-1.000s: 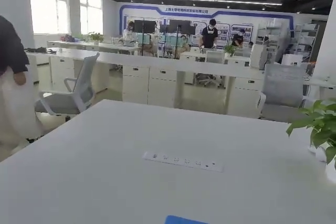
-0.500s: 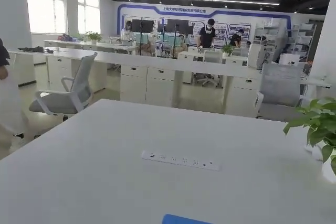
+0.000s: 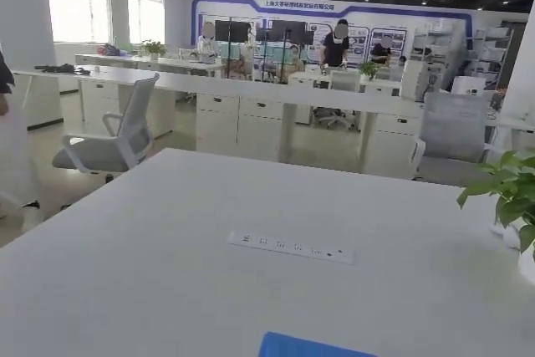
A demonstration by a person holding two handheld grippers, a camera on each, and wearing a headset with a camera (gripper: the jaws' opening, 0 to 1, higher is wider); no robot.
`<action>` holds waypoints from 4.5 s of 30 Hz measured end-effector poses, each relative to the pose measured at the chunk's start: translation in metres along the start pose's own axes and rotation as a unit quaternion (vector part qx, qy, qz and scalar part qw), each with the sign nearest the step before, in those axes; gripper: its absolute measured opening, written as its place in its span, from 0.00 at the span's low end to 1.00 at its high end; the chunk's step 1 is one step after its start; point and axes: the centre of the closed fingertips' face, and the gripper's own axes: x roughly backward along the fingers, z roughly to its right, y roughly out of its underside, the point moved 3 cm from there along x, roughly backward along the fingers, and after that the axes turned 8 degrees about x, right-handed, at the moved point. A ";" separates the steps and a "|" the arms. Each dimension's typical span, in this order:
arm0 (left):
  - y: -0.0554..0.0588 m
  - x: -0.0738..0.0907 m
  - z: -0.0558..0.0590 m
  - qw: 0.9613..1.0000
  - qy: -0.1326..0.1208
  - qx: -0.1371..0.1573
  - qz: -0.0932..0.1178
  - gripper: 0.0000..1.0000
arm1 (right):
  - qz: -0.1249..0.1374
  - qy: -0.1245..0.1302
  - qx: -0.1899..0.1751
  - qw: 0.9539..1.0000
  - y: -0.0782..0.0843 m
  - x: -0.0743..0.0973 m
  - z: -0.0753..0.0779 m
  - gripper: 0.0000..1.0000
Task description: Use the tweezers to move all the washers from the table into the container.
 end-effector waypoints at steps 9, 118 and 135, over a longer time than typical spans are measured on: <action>0.003 -0.006 -0.001 1.000 0.002 -0.015 -0.014 0.99 | -0.010 -0.002 -0.009 1.000 0.006 -0.006 0.002 0.71; 0.138 -0.057 0.041 0.817 0.283 -0.346 -0.365 0.00 | -0.272 -0.338 0.259 0.863 0.105 -0.066 -0.101 0.28; 0.120 -0.052 0.061 0.801 0.299 -0.384 -0.349 0.00 | -0.245 -0.338 0.270 0.867 0.096 -0.066 -0.106 0.30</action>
